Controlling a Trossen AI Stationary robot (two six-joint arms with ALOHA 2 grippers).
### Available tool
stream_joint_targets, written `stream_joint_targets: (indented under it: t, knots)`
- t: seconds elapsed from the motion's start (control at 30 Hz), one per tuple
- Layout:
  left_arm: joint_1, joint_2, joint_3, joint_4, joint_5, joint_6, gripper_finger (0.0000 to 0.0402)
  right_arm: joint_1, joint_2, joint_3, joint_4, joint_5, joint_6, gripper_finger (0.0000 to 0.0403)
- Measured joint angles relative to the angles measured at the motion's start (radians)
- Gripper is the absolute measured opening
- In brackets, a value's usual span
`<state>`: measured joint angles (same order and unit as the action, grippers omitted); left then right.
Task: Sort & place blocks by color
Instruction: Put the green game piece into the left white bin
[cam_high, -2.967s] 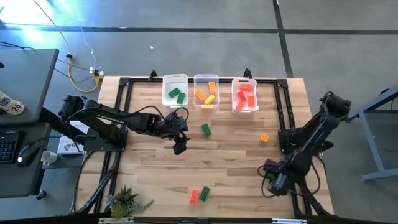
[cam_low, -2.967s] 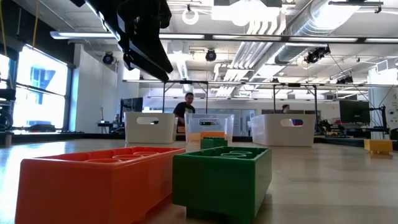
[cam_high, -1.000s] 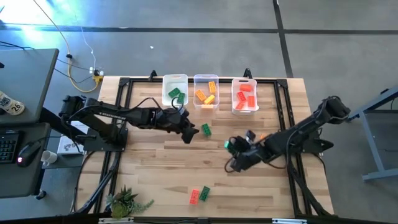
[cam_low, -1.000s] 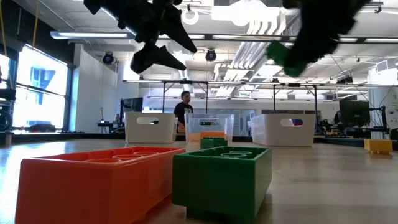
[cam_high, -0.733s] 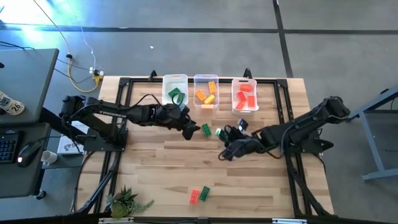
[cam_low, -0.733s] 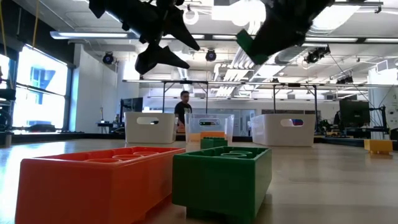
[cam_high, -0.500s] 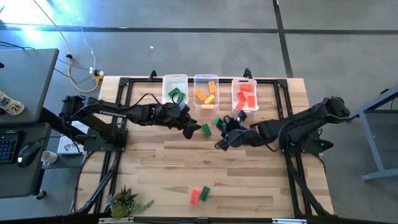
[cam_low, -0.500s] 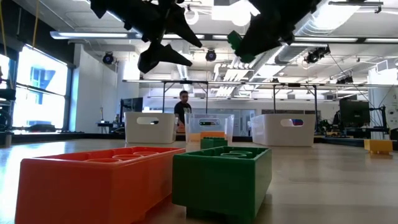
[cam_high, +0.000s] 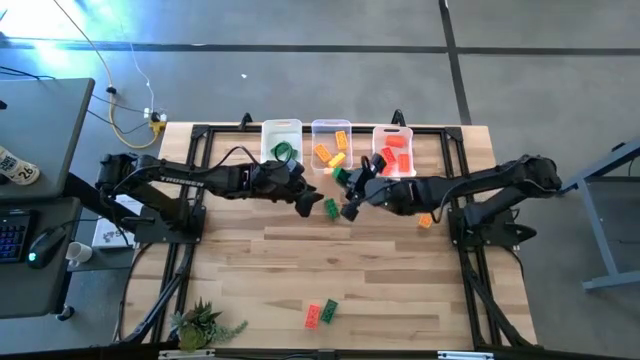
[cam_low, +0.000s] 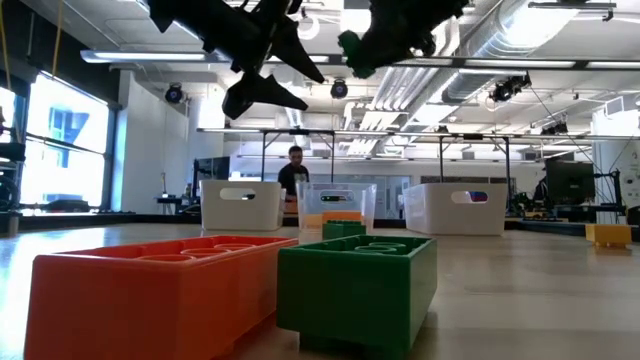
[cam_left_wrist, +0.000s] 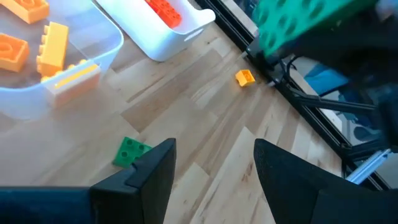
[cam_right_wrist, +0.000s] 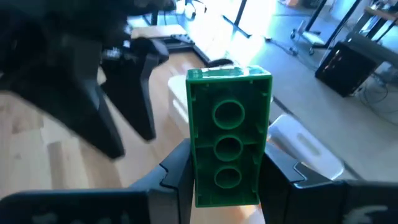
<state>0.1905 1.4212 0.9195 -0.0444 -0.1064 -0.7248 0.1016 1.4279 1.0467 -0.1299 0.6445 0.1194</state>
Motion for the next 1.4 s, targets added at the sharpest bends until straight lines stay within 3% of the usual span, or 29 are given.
stream_joint_targets:
  t: [0.4, 0.73, 0.97, 1.4]
  knots:
    - [0.035, 0.0, 0.0, 0.059, -0.002, 0.04, 0.0207, -0.03, 0.131, 0.109, -0.146, -0.023, -0.033, 0.0106]
    - [0.039, 0.0, 0.0, 0.065, -0.002, 0.047, 0.0207, -0.037, 0.239, 0.114, -0.133, -0.045, 0.014, 0.0106]
    - [0.039, 0.0, 0.0, 0.064, -0.01, 0.047, 0.0207, -0.036, 0.269, 0.138, -0.092, -0.054, 0.027, 0.0106]
    - [0.039, 0.0, 0.0, 0.028, -0.063, 0.048, 0.0207, -0.017, 0.297, 0.222, -0.182, -0.043, 0.06, 0.0106]
